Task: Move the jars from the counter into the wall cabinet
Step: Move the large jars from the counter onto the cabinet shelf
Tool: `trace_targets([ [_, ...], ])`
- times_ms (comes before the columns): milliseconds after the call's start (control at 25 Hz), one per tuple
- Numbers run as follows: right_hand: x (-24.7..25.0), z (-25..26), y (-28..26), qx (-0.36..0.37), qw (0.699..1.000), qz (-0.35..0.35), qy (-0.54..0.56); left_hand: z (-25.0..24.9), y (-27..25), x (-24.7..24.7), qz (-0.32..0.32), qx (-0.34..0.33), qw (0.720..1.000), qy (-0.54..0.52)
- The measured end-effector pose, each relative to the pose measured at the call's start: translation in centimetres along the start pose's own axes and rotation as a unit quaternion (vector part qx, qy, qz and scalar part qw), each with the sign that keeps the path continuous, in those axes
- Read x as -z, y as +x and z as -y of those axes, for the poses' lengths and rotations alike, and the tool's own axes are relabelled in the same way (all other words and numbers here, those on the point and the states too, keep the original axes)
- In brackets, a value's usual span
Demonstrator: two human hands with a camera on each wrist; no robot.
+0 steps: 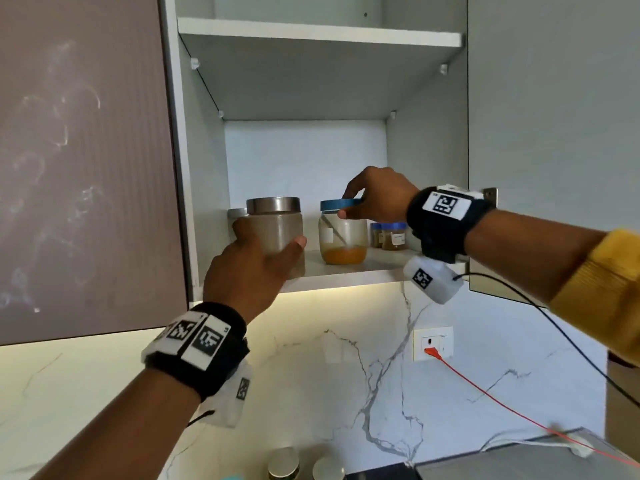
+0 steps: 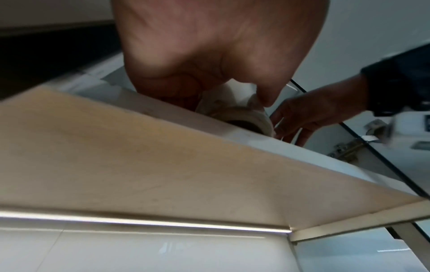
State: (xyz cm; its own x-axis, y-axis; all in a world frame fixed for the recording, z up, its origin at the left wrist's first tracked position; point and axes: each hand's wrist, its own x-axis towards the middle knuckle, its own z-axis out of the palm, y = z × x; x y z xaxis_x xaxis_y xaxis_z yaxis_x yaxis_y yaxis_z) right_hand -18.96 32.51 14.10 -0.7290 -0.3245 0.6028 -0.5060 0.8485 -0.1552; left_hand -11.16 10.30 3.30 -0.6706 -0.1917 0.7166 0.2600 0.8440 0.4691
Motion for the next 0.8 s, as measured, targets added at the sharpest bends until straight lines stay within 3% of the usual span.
trace_targets([
  [240, -0.3, 1.3, 6.5, -0.042, 0.988, 0.098, -0.115, 1.1, -0.8, -0.9, -0.02, -0.022, 0.989, 0.142],
  [440, -2.6, 2.3, 10.7, -0.023, 0.975, 0.076, -0.21, 1.5, -1.2, -1.1, -0.062, -0.056, 0.981, 0.177],
  [800, -5.9, 2.6, 15.7, -0.048, 0.963, 0.109, -0.243, 2.1, -1.1, -1.6, -0.102, -0.076, 0.972, 0.199],
])
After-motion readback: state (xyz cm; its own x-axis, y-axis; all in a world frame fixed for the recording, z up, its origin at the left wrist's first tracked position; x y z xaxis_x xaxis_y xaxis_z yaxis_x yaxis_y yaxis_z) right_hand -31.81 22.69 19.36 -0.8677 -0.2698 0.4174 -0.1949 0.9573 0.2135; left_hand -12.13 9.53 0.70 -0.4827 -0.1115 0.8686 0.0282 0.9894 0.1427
